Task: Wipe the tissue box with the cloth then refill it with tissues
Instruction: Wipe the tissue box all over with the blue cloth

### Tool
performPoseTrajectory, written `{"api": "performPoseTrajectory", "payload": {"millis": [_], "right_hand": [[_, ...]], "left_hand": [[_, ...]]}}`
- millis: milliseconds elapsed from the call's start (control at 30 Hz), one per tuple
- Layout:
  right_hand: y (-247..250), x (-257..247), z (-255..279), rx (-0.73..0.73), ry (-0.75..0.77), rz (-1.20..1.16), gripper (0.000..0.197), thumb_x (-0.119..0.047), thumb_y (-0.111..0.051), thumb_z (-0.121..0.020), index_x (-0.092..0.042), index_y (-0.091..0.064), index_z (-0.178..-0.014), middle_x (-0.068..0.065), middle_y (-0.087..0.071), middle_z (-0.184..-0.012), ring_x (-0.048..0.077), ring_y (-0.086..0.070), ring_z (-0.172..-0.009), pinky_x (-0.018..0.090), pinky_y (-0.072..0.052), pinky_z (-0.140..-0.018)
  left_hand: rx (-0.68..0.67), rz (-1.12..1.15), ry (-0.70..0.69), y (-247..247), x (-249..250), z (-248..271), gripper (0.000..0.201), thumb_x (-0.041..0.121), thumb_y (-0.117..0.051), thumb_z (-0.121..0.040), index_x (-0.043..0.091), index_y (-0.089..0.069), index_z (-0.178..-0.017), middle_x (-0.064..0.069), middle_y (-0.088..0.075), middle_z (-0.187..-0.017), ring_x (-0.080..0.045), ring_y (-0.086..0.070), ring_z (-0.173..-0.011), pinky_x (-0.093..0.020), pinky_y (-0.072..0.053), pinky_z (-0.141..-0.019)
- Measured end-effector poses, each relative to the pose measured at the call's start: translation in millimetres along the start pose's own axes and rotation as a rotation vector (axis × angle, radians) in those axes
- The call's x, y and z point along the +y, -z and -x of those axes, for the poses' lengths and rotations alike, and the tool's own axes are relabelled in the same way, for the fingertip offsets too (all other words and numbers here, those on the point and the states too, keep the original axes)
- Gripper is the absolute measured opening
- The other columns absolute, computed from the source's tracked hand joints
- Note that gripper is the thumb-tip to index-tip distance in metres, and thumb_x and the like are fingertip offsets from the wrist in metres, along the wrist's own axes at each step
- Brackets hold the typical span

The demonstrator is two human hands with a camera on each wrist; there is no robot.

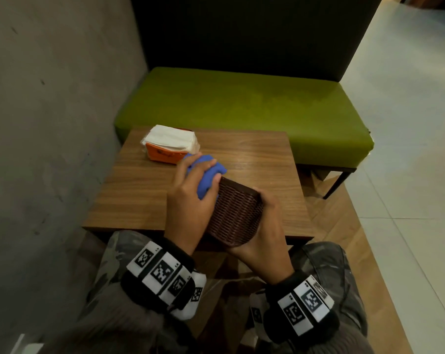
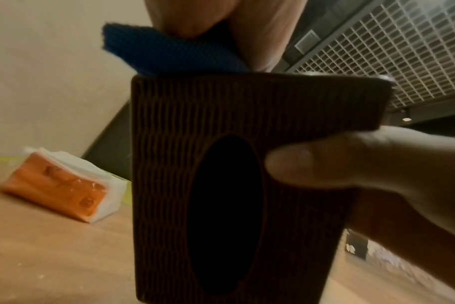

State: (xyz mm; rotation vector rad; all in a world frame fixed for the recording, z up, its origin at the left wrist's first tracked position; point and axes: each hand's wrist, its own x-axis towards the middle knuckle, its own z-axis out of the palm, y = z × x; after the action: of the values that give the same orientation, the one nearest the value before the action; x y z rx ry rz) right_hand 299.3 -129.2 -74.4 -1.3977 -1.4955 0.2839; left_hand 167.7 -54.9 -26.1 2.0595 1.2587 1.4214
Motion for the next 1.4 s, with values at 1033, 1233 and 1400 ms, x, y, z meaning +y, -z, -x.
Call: {"api": "performPoseTrajectory", "payload": {"millis": [1033, 1233, 1400], "right_hand": [[8, 10, -4, 0.088, -0.258, -0.077, 0.110, -0.040, -0.091, -0.048, -0.010, -0.033, -0.136, 0.003, -0.044, -0.131, 0.014, -0.046, -0.124, 0.037, -0.042, -0.103], [5, 3, 0, 0.062, -0.269, -0.115, 0.092, -0.043, -0.077, -0.063, -0.021, -0.027, -0.137, 0.005, -0.045, -0.132, 0.017, -0.048, -0.123, 0.039, -0.042, -0.104], [6, 5, -2, 0.084, -0.208, -0.029, 0.105, -0.048, -0.084, -0.051, -0.009, -0.034, -0.135, 0.000, -0.044, -0.128, 0.012, -0.045, -0.119, 0.020, -0.038, -0.102]], "left_hand": [[-0.019, 0.028, -0.048, 16, -4, 27, 0.024, 0.017, -0.061, -0.089, 0.007, -0.067, -0.110, -0.012, -0.059, -0.120, -0.016, -0.052, -0.120, -0.019, -0.036, -0.104], [-0.265, -0.056, -0.466, 9, 13, 62, 0.034, 0.010, -0.068, -0.084, 0.010, -0.064, -0.118, -0.009, -0.049, -0.132, -0.023, -0.051, -0.122, -0.030, -0.040, -0.105], [-0.117, 0.040, -0.083, 11, -1, 18, 0.025, 0.022, -0.059, -0.089, 0.008, -0.068, -0.109, -0.010, -0.060, -0.121, -0.016, -0.053, -0.120, -0.018, -0.036, -0.104]]}}
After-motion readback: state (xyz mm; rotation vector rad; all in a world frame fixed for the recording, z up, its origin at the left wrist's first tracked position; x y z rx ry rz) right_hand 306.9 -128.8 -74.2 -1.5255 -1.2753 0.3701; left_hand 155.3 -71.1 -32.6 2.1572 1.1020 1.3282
